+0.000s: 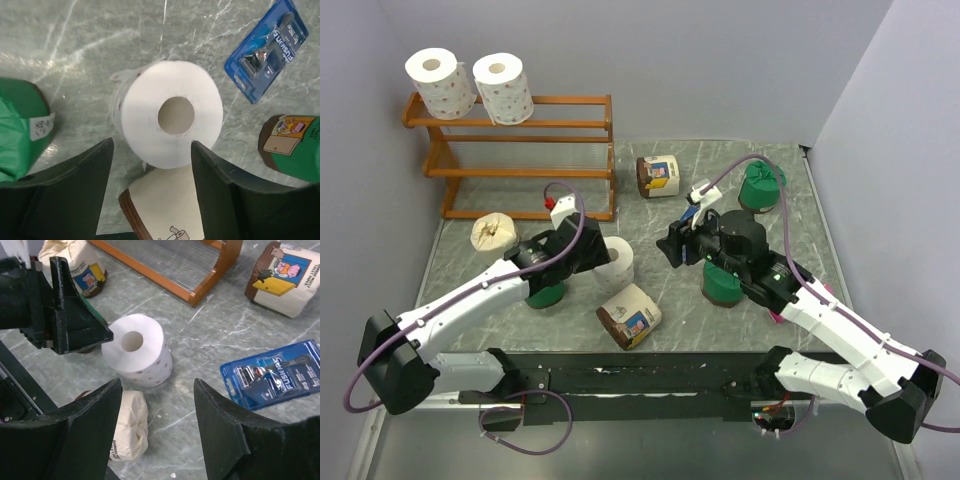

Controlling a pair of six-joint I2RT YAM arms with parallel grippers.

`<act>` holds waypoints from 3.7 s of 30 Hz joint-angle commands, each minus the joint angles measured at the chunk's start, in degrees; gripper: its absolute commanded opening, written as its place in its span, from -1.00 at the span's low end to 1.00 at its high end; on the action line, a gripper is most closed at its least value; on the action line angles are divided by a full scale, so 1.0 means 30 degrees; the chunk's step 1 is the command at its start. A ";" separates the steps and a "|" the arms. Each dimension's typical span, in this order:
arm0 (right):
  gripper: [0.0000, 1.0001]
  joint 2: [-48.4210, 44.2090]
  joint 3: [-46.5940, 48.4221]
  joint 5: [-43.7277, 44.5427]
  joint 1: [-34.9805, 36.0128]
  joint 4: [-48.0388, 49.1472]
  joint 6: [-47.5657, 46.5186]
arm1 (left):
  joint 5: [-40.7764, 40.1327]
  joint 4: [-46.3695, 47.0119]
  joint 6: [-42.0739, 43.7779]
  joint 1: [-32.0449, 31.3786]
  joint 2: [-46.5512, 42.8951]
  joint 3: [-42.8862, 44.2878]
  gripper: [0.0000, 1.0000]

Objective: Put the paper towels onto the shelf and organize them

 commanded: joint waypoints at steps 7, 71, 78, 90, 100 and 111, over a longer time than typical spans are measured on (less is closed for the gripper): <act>0.34 -0.0659 0.0216 0.0340 0.0080 0.0213 -0.0182 | -0.1495 -0.3511 0.2779 -0.0118 0.2473 0.3705 0.51; 0.36 -0.4380 -0.0019 0.1921 0.0109 -0.1836 -0.0972 | -0.0618 -0.6027 0.9516 0.8668 0.7688 2.4352 -0.32; 0.36 -0.4321 0.0450 0.2185 0.0109 -0.2482 -0.1236 | 0.0145 -0.4713 1.0309 0.9519 0.9625 2.6117 -0.31; 0.36 -0.4117 0.0714 0.2449 0.0109 -0.2658 -0.1324 | 0.1465 -0.2720 1.1070 0.9784 1.1412 2.6762 -0.29; 0.36 -0.3707 0.0977 0.2507 0.0109 -0.2511 -0.1353 | 0.1583 -0.1607 1.1743 0.9931 1.2320 2.6762 -0.21; 0.37 -0.3267 0.1183 0.2508 0.0080 -0.2394 -0.1353 | 0.1846 -0.0085 1.2447 1.0077 1.3140 2.6733 -0.14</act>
